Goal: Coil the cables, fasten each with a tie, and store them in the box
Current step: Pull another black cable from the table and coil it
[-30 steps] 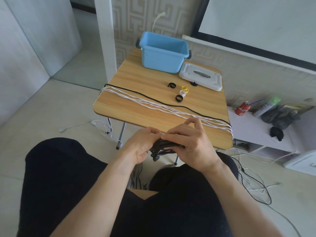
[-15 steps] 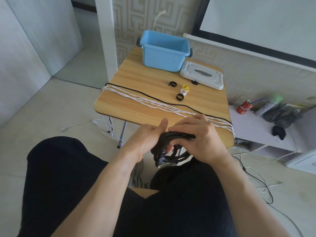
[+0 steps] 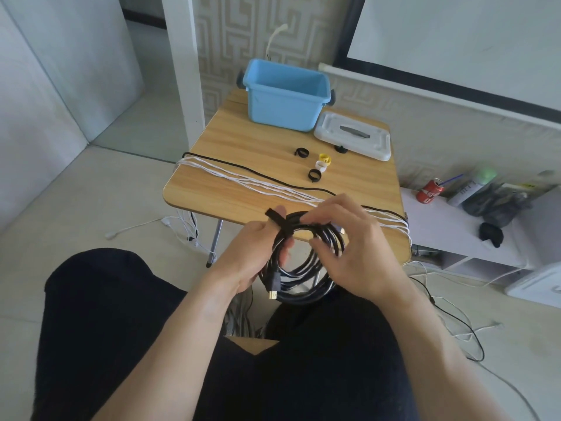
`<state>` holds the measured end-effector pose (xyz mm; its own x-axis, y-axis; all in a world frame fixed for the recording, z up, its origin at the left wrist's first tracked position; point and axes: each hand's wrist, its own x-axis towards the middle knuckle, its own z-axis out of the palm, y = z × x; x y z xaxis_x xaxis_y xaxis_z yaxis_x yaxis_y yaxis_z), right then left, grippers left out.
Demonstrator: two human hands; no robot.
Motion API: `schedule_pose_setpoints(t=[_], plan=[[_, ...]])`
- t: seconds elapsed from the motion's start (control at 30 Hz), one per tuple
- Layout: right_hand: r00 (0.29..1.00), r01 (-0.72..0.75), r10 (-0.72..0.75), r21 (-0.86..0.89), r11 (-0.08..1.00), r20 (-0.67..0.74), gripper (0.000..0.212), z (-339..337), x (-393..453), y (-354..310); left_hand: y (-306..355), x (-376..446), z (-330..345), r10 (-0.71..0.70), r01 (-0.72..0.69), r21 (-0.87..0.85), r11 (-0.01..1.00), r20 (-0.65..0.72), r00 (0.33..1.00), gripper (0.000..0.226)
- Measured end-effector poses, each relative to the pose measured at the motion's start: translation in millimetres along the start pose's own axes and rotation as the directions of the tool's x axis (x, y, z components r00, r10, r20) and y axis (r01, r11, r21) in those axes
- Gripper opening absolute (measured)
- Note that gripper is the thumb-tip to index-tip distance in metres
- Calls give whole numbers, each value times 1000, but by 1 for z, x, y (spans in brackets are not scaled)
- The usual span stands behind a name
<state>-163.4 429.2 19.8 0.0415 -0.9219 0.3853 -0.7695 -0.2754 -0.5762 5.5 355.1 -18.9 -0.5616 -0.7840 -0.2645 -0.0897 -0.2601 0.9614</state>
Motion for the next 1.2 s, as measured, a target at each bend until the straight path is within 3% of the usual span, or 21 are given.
schedule_pose_setpoints(t=[0.1,0.27,0.43,0.63,0.83,0.93,1.03,1.13,1.2], plan=[[993,36,-34,-14,999,115,34,10,-7,-5,-1,1,-1,-7,7,40,999,0,1000,68],[991,-136,137,72,988,-3,29,15,-2,-12,0,0,4,-14,15,173,985,-5,1000,71],[985,-171,170,29,985,27,12,14,6,-10,0,-1,6,6,-13,248,969,30,1000,73],[982,-99,88,57,993,169,7,9,11,3,-5,0,7,5,-26,140,990,145,989,69],[967,-246,227,189,951,114,18,13,11,3,3,-7,5,58,-68,35,997,232,971,72],[945,-326,303,279,903,125,20,18,7,6,5,-8,3,43,-86,139,987,285,958,75],[915,-403,356,353,845,191,22,20,2,13,4,-9,2,21,-88,306,948,217,976,65],[887,-455,377,362,813,267,22,23,-1,14,3,-7,0,44,-88,280,956,158,987,62],[895,-438,373,319,840,247,18,26,-2,11,3,-7,2,50,-76,231,970,117,992,63]])
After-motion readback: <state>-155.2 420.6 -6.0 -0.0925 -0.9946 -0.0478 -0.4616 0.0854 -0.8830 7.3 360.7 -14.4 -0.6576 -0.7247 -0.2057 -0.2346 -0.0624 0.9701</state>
